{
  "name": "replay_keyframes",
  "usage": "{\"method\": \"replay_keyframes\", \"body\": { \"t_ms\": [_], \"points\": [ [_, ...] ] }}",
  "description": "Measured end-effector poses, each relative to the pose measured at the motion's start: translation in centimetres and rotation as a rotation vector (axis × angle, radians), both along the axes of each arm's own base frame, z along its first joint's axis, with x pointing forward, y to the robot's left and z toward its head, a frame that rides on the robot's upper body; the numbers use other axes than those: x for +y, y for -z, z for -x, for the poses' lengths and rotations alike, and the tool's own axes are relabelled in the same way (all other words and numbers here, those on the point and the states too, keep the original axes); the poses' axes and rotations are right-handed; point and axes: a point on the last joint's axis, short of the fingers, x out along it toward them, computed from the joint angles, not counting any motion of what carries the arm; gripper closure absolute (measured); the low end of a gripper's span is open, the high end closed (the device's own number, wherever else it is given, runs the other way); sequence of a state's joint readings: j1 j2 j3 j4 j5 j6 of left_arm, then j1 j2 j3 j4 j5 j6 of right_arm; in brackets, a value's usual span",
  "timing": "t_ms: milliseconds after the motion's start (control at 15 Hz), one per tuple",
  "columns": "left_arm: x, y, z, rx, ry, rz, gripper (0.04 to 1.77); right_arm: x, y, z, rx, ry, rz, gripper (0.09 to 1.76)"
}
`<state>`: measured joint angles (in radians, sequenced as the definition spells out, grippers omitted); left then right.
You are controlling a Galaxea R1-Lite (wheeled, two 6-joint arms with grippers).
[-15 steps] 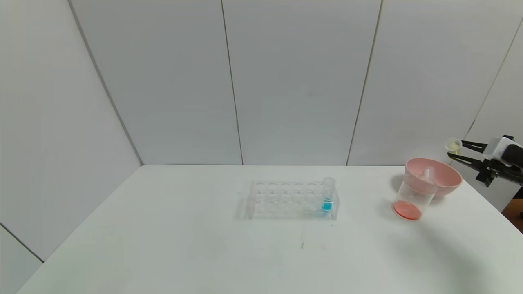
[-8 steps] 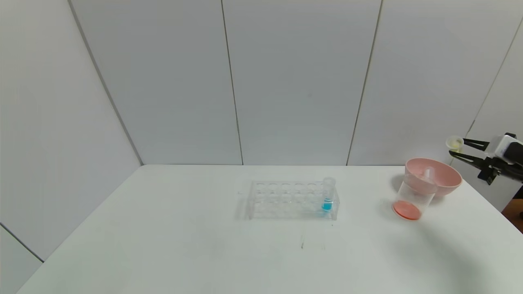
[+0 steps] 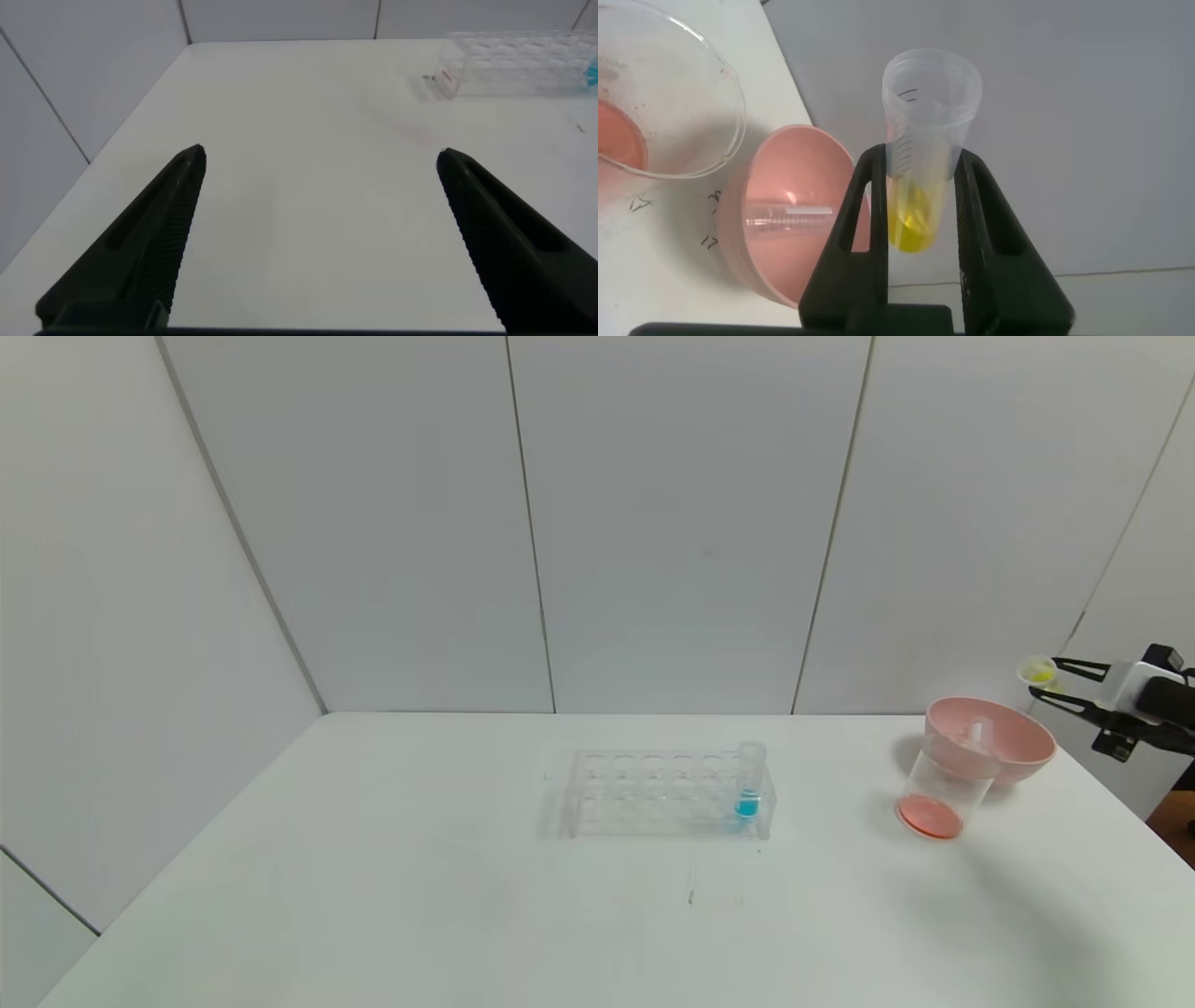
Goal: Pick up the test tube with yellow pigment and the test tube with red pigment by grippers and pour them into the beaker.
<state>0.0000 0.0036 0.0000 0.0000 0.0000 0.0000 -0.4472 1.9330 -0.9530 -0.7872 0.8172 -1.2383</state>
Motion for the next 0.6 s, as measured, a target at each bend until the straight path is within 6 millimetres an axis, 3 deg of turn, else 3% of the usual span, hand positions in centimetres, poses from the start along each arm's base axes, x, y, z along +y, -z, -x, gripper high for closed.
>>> {"method": "replay_keyframes", "body": {
  "t_ms": [600],
  "points": [
    [0.00, 0.00, 0.00, 0.000, 0.000, 0.000, 0.05, 0.33, 0.31, -0.43, -0.029, -0.030, 0.115, 1.36]
  ]
}}
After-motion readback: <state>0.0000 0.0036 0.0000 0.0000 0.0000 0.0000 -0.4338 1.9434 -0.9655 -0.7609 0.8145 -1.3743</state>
